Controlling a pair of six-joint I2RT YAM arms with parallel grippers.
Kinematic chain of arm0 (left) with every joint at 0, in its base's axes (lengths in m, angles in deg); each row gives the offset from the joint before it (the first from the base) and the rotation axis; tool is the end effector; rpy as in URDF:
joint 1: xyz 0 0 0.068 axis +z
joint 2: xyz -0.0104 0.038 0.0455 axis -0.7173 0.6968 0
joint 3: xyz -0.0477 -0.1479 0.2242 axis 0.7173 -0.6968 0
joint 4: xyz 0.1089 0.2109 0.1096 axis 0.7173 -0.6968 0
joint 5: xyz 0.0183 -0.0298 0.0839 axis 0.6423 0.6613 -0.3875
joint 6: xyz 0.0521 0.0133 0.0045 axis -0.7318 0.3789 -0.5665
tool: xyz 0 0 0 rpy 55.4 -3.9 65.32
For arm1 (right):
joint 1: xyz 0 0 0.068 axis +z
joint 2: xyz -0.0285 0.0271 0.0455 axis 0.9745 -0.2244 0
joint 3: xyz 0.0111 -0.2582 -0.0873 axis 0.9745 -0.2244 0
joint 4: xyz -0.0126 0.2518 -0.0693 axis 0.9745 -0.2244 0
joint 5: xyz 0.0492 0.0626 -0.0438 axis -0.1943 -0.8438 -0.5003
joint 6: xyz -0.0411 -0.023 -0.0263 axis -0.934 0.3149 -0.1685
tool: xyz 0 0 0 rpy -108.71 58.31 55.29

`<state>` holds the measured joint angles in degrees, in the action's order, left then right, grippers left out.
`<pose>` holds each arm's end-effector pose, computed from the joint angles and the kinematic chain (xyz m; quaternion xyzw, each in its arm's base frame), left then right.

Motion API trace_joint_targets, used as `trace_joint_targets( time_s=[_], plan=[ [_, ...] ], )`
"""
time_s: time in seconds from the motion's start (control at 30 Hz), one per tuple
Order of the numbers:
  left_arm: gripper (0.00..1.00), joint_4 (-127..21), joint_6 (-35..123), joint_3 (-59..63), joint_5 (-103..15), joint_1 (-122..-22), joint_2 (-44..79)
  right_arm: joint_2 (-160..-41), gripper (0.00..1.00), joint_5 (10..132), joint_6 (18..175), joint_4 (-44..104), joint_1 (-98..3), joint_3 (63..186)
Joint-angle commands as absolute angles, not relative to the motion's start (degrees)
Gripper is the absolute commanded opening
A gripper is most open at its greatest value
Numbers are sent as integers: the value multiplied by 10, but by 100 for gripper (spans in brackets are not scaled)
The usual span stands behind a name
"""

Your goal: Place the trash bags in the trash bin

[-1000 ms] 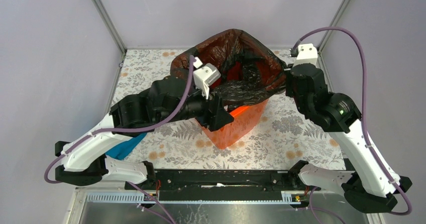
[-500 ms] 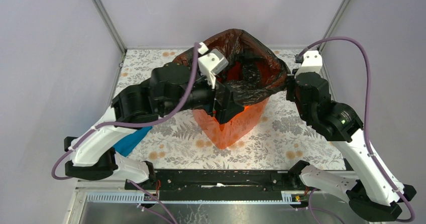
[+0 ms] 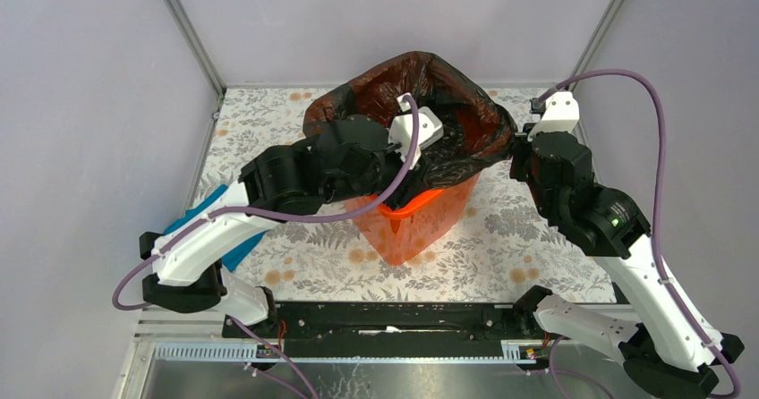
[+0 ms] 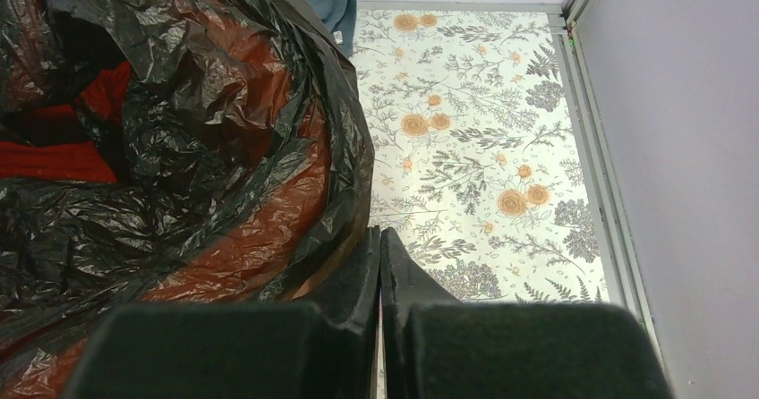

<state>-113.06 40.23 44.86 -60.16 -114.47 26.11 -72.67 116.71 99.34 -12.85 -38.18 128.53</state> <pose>0.1033 -0.2503 0.5031 0.4016 0.7512 -0.2733 0.4469 0.1333 0.0792 0.4573 -0.0053 0.7843 -0.0077 0.6203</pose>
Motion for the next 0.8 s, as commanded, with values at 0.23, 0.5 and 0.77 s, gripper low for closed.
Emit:
trace_joint_targets(
  time_s=[0.23, 0.5, 0.77],
  plan=[
    [0, -1086, 455, 412, -485, -1148, 205, -705, 0, 1168, 1025, -109, -379, 1279],
    [0, -1037, 500, 332, -414, -1167, 168, -706, 19, 1191, 1046, -123, -379, 1289],
    [1, -1014, 516, 257, -455, -1194, 153, -712, 68, 1222, 1079, -154, -379, 1366]
  ],
)
